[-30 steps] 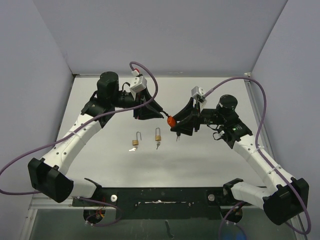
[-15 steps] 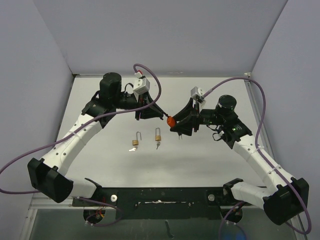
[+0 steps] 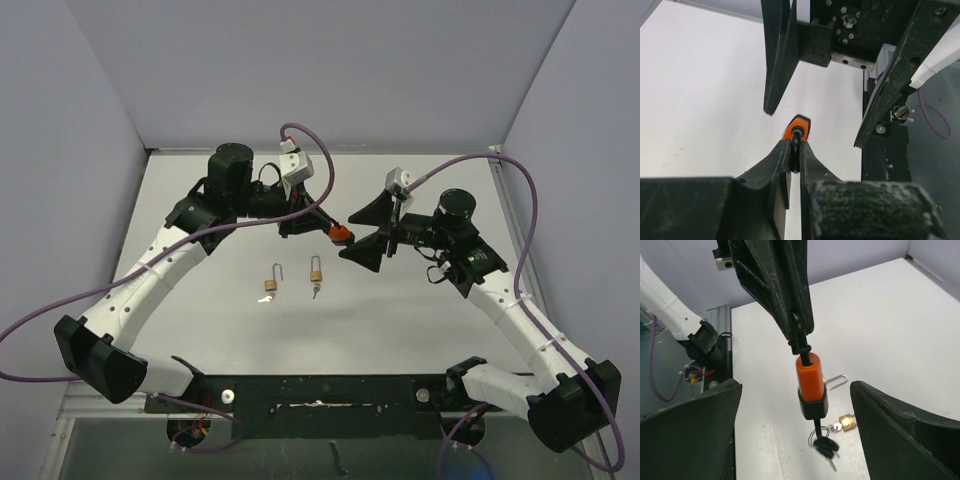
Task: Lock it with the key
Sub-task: Lock the lock.
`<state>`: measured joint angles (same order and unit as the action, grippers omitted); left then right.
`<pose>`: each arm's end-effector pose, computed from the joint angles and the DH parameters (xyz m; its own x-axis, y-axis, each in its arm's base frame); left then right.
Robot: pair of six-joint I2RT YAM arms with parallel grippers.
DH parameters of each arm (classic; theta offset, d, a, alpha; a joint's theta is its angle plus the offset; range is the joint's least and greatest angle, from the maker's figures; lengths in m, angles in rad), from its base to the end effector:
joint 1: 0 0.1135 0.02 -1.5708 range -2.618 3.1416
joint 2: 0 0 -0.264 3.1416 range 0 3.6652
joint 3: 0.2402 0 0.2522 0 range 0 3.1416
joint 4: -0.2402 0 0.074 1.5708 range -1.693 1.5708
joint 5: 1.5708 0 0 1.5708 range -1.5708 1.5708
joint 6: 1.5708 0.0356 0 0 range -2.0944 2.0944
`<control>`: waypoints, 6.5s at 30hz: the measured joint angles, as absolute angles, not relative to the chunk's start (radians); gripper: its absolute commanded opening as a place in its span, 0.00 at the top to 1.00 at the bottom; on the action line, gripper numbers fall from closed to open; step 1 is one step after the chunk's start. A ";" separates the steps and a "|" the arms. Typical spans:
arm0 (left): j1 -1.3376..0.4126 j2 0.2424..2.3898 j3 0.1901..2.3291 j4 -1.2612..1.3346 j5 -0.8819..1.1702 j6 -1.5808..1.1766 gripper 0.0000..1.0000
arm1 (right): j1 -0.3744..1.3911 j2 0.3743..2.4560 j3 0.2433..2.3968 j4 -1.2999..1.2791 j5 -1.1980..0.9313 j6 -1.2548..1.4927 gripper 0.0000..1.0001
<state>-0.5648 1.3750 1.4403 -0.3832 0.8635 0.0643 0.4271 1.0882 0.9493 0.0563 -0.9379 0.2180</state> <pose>0.2401 -0.1842 0.4179 -0.2019 0.1774 -0.9632 0.9727 0.1513 -0.1761 0.2094 0.1268 0.3650 -0.2845 0.0111 -0.9586 -0.9370 0.2080 0.2805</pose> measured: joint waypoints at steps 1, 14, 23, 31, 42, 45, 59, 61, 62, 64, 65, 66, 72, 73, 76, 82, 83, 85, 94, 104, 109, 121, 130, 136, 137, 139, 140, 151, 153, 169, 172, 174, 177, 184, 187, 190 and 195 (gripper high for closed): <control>-0.568 1.375 1.441 -0.395 0.858 0.065 1.00 | 0.427 1.084 0.950 0.054 -0.922 0.217 0.02; -0.583 1.369 1.568 -0.504 0.839 0.118 1.00 | 0.398 1.032 0.950 0.177 -0.873 0.331 0.02; -0.649 1.369 1.664 -0.589 0.807 0.168 0.99 | 0.397 1.069 0.950 0.197 -0.944 0.316 0.02; -0.673 1.369 1.680 -0.595 0.765 0.169 1.00 | 0.397 1.100 0.950 0.260 -0.974 0.332 0.01; -0.675 1.369 1.680 -0.586 0.720 0.164 1.00 | 0.397 1.148 0.950 0.313 -1.005 0.395 0.11; -0.675 1.369 1.680 -0.576 0.714 0.157 1.00 | 0.397 1.150 0.950 0.324 -1.007 0.403 0.18; -0.675 1.369 1.672 -0.496 0.695 0.068 1.00 | 0.404 1.153 0.947 0.421 -0.978 0.437 0.43; -0.675 1.369 1.671 -0.491 0.694 0.059 1.00 | 0.408 1.156 0.945 0.435 -0.976 0.443 0.64; -0.675 1.369 1.671 -0.488 0.694 0.057 1.00 | 0.408 1.157 0.944 0.440 -0.976 0.445 0.78; -0.675 1.369 1.669 -0.480 0.689 0.056 1.00 | 0.414 1.157 0.940 0.447 -0.974 0.448 0.91; -0.673 1.369 1.666 -0.473 0.681 0.052 1.00 | 0.414 1.157 0.939 0.452 -0.983 0.453 0.94; -0.671 1.369 1.664 -0.468 0.685 0.046 1.00 | 0.414 1.158 0.939 0.453 -0.976 0.453 0.99; -0.671 1.366 1.638 -0.433 0.677 0.030 1.00 | 0.413 1.170 0.937 0.458 -0.977 0.455 1.00; -0.670 1.366 1.635 -0.430 0.677 0.029 1.00 | 0.413 1.171 0.934 0.463 -0.976 0.458 1.00; -0.670 1.364 1.625 -0.421 0.677 0.029 1.00 | 0.413 1.172 0.923 0.483 -0.978 0.469 1.00; -0.670 1.353 1.612 -0.407 0.703 0.030 1.00 | 0.412 1.173 0.916 0.526 -1.017 0.502 1.00; -0.670 1.349 1.608 -0.403 0.710 0.030 1.00 | 0.412 1.173 0.916 0.537 -1.029 0.511 1.00; -0.670 1.341 1.600 -0.392 0.723 0.030 1.00 | 0.412 1.173 0.916 0.559 -1.049 0.532 1.00; -0.672 1.324 1.599 -0.335 0.775 0.010 1.00 | 0.410 1.175 0.932 0.658 -1.097 0.615 1.00; -0.668 1.321 1.575 -0.257 0.790 -0.023 1.00 | 0.393 1.216 0.951 0.769 -1.128 0.702 1.00; -0.666 1.314 1.565 -0.244 0.781 -0.022 1.00 | 0.392 1.227 0.963 0.782 -1.132 0.719 1.00; -0.667 1.294 1.550 -0.215 0.774 -0.015 1.00 | 0.392 1.231 0.999 0.810 -1.129 0.749 1.00; -0.667 1.283 1.548 -0.178 0.770 -0.015 1.00 | 0.392 1.236 1.053 0.766 -1.128 0.733 1.00; -0.664 1.283 1.547 -0.163 0.759 -0.015 1.00 | 0.392 1.236 1.100 0.661 -1.125 0.691 1.00; -0.664 1.284 1.547 -0.157 0.756 -0.015 1.00 | 0.392 1.236 1.114 0.633 -1.124 0.682 1.00; -0.662 1.284 1.547 -0.142 0.749 -0.015 1.00 | 0.392 1.237 1.151 0.566 -1.116 0.656 1.00; -0.661 1.284 1.547 -0.133 0.746 -0.015 1.00 | 0.392 1.238 1.169 0.535 -1.110 0.639 1.00; -0.646 1.310 1.547 -0.075 0.708 -0.021 1.00 | 0.388 1.278 1.295 0.312 -1.077 0.538 1.00; -0.645 1.320 1.546 -0.065 0.705 -0.025 1.00 | 0.384 1.281 1.298 0.297 -1.070 0.531 1.00; -0.632 1.356 1.510 0.102 0.704 -0.112 1.00 | 0.372 1.300 1.314 0.326 -1.014 0.556 1.00; -0.632 1.366 1.509 0.131 0.688 -0.118 1.00 | 0.367 1.323 1.338 0.336 -1.018 0.566 1.00; -0.632 1.373 1.509 0.149 0.681 -0.118 1.00 | 0.364 1.334 1.351 0.339 -1.019 0.569 1.00; -0.632 1.381 1.509 0.169 0.669 -0.119 1.00 | 0.358 1.349 1.376 0.332 -1.023 0.569 1.00; -0.632 1.393 1.508 0.190 0.645 -0.104 1.00 | 0.353 1.390 1.448 0.308 -1.047 0.564 1.00; -0.634 1.394 1.501 0.205 0.644 -0.102 1.00 | 0.353 1.390 1.456 0.295 -1.047 0.562 1.00; -0.636 1.398 1.497 0.229 0.638 -0.102 1.00 | 0.348 1.408 1.483 0.297 -1.062 0.579 1.00; -0.636 1.411 1.492 0.288 0.631 -0.112 1.00 | 0.346 1.442 1.537 0.301 -1.083 0.608 1.00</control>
